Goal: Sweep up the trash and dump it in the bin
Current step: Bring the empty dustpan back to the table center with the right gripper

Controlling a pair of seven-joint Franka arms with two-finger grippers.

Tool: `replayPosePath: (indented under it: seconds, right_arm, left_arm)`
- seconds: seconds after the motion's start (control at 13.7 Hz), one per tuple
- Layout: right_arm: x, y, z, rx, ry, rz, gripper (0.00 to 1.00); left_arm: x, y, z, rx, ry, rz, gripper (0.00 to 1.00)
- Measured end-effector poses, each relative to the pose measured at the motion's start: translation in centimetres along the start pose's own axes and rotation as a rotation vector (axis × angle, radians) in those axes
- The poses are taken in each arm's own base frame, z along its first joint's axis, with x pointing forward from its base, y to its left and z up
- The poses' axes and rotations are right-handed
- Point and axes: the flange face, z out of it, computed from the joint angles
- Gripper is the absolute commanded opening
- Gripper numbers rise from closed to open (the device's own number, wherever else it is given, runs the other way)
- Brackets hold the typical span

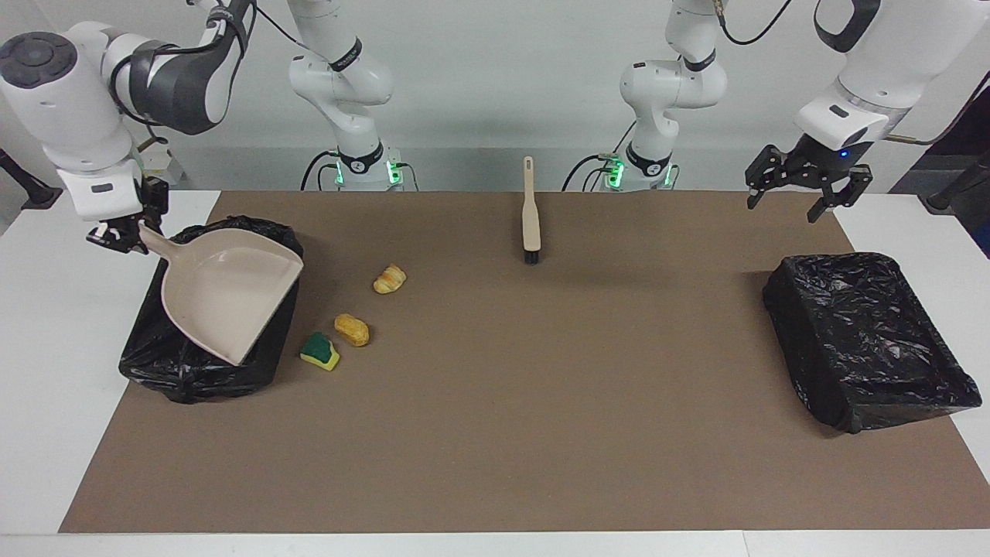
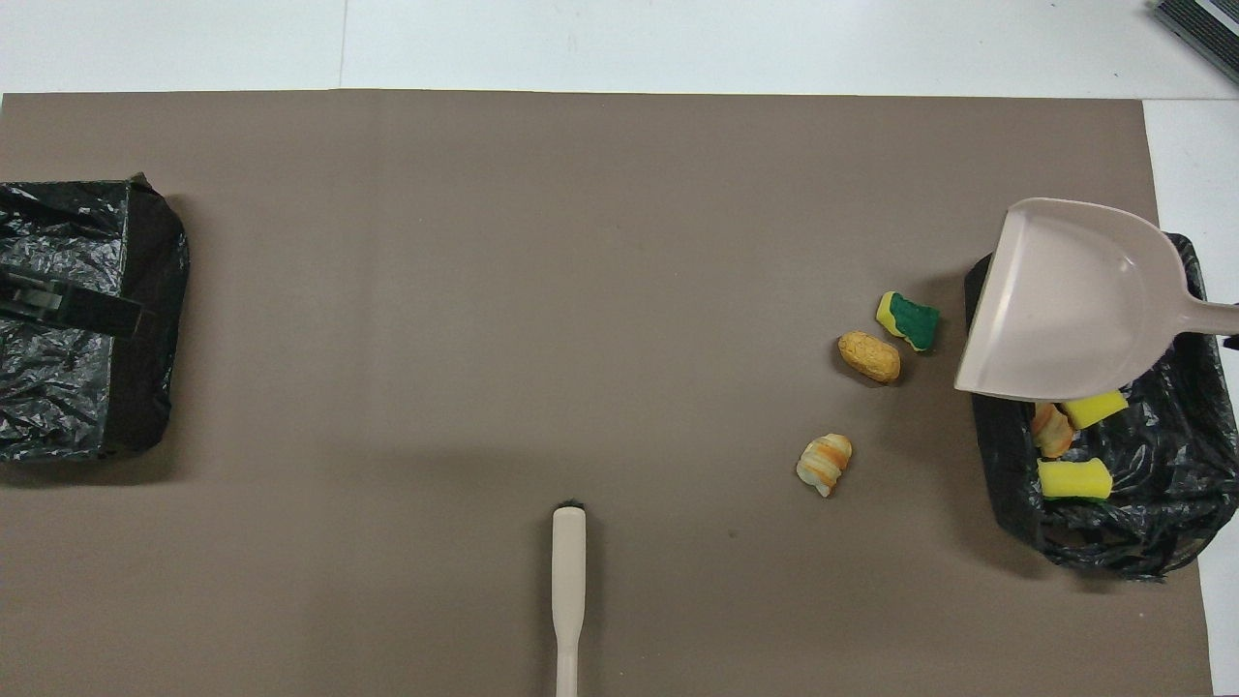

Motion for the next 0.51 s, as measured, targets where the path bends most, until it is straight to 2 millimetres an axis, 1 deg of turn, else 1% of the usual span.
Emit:
replayPosePath:
  seconds: [0.22,0.37,0.51]
  right_arm:
    - [7.4,-2.5,-1.4,0.005,0.014,0.16,0.0]
    - [11.5,-4.2,-2.2,0.004,0.03,0.284,0.0]
    - [15.5,-6.2,-2.5,0.034,0.061,0.423,0.0]
  left_arm:
    - [0.1,0.0,-0.1,-0.001,-0.006,-0.036,1.0]
    - [0.0,0.0,0.0,-0.003,-0.017,-0.04,1.0]
    - [-0.1,0.0,0.0,-0.003,-0.02,-0.042,1.0]
